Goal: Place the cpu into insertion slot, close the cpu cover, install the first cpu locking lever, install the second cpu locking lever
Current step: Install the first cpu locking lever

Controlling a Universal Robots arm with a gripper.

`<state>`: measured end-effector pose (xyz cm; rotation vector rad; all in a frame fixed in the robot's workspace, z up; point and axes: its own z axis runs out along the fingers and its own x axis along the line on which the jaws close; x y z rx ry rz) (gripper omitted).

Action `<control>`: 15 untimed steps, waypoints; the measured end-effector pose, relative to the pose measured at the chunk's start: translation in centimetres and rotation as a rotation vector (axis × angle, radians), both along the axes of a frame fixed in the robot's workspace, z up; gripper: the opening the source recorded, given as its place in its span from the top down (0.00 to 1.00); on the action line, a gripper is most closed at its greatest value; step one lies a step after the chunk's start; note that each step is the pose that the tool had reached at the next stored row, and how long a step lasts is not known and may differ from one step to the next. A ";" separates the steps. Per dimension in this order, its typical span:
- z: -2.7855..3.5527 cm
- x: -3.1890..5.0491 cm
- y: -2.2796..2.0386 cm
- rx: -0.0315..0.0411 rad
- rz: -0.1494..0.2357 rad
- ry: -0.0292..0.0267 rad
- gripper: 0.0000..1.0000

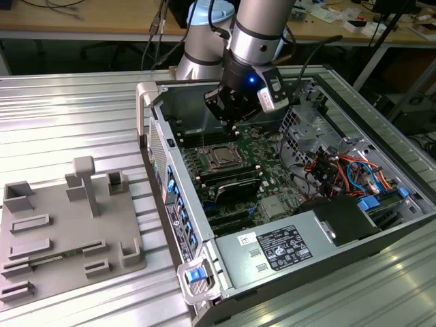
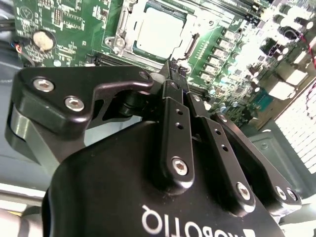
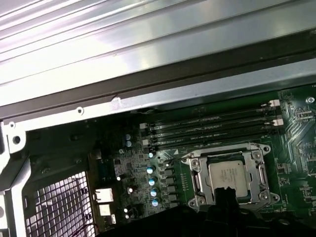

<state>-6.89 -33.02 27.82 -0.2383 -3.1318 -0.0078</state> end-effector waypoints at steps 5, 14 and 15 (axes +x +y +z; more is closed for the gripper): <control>-0.03 -0.09 0.00 0.0000 0.071 0.0000 0.89; -0.10 -0.10 0.00 0.0001 0.223 0.0000 0.89; -0.10 -0.10 0.00 0.0000 0.223 0.0000 0.89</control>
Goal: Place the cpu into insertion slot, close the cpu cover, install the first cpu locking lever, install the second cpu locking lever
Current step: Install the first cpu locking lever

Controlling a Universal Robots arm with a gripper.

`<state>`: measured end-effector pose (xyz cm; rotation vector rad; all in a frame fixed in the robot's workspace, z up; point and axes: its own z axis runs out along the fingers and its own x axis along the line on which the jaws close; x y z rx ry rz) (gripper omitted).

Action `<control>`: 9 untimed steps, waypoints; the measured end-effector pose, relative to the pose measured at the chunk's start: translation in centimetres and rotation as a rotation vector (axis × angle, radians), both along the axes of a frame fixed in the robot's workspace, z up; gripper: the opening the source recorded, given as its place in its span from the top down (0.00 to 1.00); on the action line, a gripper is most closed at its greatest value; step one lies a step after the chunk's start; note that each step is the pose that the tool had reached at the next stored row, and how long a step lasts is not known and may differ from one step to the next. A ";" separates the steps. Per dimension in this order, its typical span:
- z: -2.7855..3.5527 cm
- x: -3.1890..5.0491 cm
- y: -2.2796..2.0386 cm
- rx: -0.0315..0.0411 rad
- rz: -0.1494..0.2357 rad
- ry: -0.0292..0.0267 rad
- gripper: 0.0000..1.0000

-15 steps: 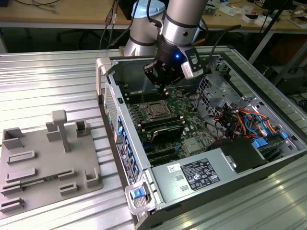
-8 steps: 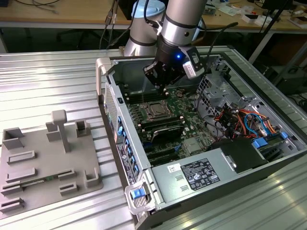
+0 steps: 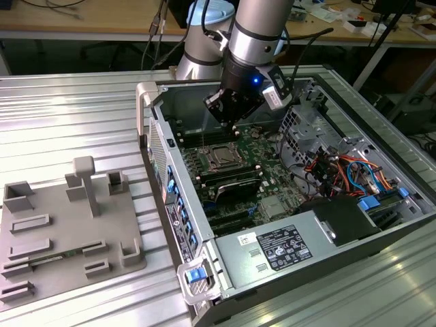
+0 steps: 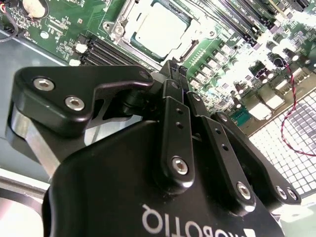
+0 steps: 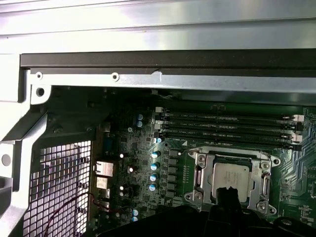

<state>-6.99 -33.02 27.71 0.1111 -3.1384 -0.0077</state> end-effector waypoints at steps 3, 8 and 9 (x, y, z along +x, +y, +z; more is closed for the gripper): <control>0.00 0.00 0.00 0.0001 0.000 0.0000 0.89; 0.00 0.00 0.00 0.0000 0.001 0.0000 0.89; 0.00 0.00 0.00 0.0000 0.001 0.0000 0.89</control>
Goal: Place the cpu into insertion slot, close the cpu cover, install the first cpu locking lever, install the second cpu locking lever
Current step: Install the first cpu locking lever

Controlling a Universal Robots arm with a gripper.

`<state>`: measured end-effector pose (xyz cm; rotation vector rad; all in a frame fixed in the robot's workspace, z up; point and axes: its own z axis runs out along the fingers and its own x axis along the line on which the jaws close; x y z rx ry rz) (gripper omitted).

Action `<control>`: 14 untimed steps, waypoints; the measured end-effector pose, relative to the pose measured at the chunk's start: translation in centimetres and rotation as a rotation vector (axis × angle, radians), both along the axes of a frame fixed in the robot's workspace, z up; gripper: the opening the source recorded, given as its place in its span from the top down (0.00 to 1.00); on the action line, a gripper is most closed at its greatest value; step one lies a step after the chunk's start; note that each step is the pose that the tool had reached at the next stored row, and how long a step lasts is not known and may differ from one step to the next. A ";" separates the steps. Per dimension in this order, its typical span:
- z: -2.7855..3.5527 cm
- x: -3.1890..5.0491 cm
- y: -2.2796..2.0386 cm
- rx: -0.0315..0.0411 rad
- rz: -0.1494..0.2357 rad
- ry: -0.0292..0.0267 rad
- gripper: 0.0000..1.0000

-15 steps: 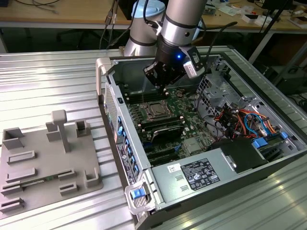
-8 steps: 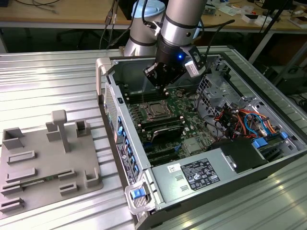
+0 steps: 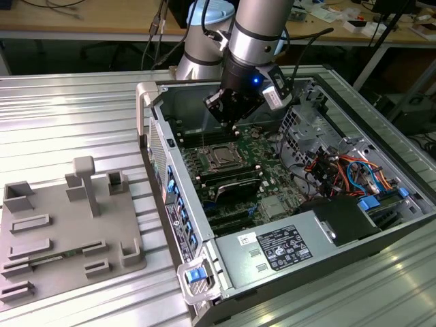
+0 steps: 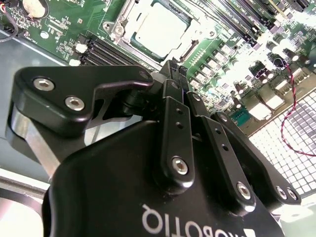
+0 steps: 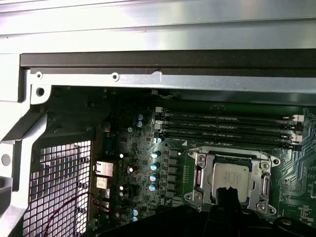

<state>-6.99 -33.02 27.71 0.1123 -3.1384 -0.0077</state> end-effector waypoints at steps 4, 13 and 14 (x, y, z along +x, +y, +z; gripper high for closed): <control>0.00 -0.02 0.00 0.0000 0.004 0.0000 0.89; -0.09 -0.67 0.00 0.0000 0.052 0.0000 0.89; -0.10 -0.78 0.00 0.0000 0.057 0.0000 0.89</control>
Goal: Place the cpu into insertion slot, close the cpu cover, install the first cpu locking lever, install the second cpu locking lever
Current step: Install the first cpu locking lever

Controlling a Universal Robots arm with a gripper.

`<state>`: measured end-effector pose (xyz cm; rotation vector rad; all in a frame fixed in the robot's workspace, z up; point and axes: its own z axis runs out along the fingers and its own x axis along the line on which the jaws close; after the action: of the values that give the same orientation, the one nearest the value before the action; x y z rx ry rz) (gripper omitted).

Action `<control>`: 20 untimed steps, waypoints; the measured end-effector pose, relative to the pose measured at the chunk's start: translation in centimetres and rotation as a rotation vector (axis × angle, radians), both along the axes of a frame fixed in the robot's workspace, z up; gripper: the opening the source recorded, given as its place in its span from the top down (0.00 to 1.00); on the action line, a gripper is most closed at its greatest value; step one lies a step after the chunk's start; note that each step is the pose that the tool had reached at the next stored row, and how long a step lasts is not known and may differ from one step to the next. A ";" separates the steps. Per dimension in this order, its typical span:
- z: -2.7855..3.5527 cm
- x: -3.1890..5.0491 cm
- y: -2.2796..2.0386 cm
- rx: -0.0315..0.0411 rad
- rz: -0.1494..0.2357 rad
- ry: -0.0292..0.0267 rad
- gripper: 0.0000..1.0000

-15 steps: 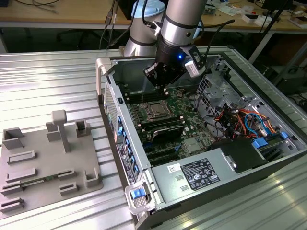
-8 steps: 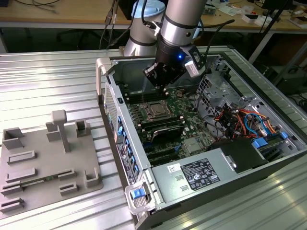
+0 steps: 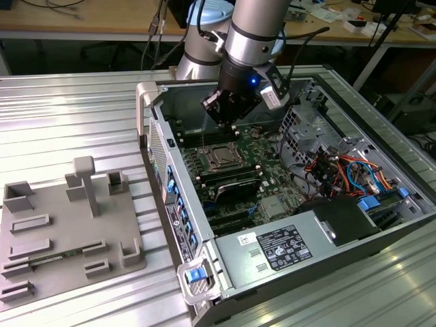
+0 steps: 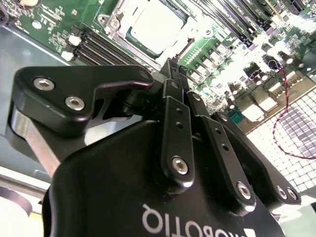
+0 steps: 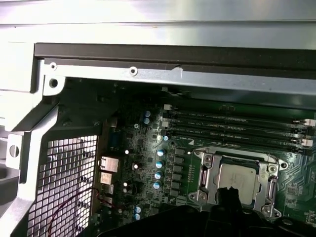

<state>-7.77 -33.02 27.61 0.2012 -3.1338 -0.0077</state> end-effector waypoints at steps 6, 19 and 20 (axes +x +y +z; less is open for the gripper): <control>-0.16 -1.08 0.00 0.0000 0.042 0.0000 0.89; -0.31 -2.72 0.00 -0.0001 0.085 0.0000 0.89; -0.32 -3.01 0.01 0.0000 0.081 0.0002 0.89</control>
<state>-10.78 -33.01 27.29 0.3280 -3.1227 -0.0076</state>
